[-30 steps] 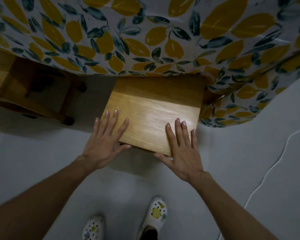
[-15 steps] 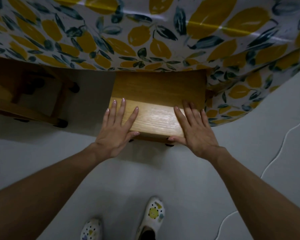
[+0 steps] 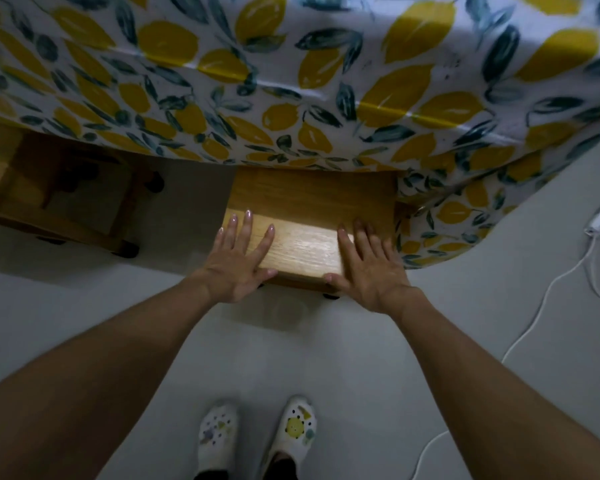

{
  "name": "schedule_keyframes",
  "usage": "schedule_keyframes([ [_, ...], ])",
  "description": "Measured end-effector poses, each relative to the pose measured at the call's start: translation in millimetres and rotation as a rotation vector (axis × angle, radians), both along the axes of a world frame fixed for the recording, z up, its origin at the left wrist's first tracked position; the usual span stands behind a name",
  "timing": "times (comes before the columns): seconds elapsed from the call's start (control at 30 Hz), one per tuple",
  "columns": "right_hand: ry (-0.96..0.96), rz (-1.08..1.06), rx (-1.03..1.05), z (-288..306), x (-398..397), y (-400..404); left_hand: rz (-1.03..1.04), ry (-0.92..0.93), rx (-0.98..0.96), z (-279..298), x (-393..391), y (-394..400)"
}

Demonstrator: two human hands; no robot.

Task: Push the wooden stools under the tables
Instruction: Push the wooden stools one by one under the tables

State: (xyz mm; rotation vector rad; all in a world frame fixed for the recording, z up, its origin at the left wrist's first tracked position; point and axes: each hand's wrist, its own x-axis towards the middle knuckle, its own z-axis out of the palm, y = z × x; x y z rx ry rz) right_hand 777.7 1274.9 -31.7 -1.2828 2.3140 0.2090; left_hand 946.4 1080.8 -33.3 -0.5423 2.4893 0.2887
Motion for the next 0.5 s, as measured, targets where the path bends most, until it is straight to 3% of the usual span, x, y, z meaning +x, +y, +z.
schedule_keyframes([
  [0.1, -0.142, -0.201, -0.001, 38.4, 14.6, -5.1, 0.039, 0.074, 0.054, 41.7, -9.0, 4.6],
  [0.27, -0.116, -0.436, -0.201, 137.9, 27.8, 1.0, 0.194, 0.426, 0.139, 132.3, -11.1, 29.0],
  [0.5, -0.016, -0.47, -0.432, 307.2, -1.4, -16.0, 0.194, 0.684, 0.159, 295.7, -38.8, 5.7],
])
